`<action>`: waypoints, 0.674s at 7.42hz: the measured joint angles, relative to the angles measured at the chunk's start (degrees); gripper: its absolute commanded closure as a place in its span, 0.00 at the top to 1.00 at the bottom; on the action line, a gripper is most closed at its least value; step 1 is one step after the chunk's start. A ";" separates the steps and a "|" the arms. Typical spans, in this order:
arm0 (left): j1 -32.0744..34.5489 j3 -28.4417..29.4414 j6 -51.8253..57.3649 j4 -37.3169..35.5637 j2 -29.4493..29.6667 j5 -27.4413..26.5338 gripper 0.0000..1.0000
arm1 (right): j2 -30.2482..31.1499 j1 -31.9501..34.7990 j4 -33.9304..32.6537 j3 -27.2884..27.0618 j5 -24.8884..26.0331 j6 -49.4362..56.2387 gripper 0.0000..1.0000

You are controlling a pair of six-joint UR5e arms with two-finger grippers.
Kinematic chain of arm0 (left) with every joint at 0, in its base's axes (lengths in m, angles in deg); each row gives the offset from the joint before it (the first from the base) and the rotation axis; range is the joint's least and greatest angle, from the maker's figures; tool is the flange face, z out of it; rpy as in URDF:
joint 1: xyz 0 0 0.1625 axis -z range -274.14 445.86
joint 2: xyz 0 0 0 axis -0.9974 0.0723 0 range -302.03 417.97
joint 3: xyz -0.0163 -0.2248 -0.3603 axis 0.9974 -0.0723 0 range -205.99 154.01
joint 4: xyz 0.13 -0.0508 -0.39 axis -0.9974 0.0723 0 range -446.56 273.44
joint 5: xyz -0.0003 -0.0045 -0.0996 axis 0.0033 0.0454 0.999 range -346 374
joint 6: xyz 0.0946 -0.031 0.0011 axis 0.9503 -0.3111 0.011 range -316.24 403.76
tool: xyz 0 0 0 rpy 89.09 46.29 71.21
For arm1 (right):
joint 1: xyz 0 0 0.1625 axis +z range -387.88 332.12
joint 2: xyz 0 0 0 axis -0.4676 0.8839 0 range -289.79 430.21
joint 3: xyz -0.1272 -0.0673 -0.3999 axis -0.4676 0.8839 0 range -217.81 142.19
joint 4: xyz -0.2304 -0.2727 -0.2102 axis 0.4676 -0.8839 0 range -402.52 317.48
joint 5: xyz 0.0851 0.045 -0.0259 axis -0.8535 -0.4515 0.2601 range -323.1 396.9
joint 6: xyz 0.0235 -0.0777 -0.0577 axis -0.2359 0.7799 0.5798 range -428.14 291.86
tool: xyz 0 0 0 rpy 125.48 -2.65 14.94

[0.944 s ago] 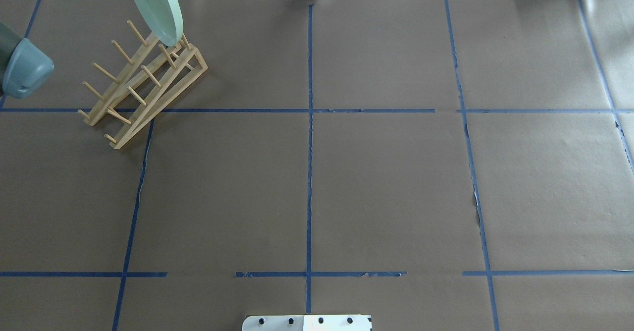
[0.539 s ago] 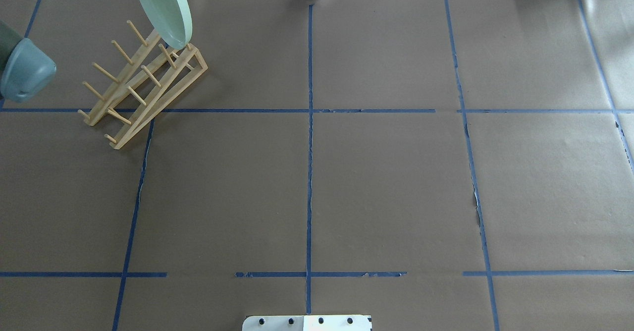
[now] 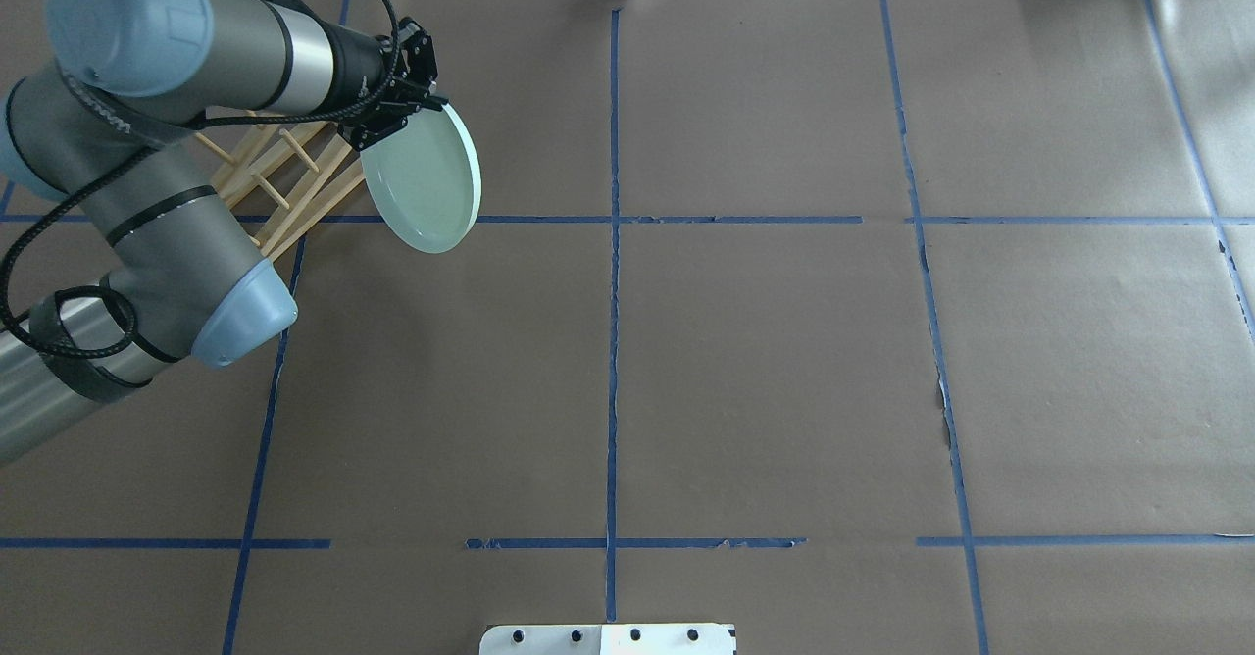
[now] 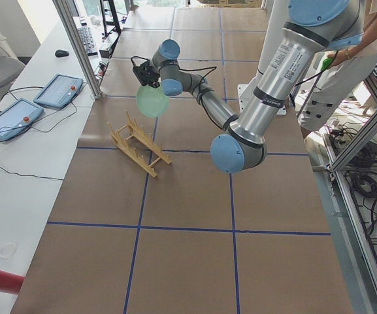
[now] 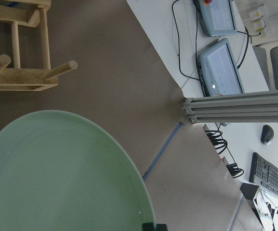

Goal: Place plate on table
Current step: 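Carry the plate with the left gripper away from the rack toward the robot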

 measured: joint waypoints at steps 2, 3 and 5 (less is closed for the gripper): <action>-3.20 -2.17 8.09 -13.61 2.07 -0.80 0.00 | 0.00 0.00 0.00 0.02 0.00 0.00 1.00; -4.44 -3.05 11.94 -20.46 3.58 -0.86 0.00 | 0.00 0.00 0.00 0.01 0.00 0.00 1.00; -7.58 -2.53 18.84 -30.44 6.29 -0.84 0.00 | 0.00 0.00 0.00 -0.01 0.00 0.00 1.00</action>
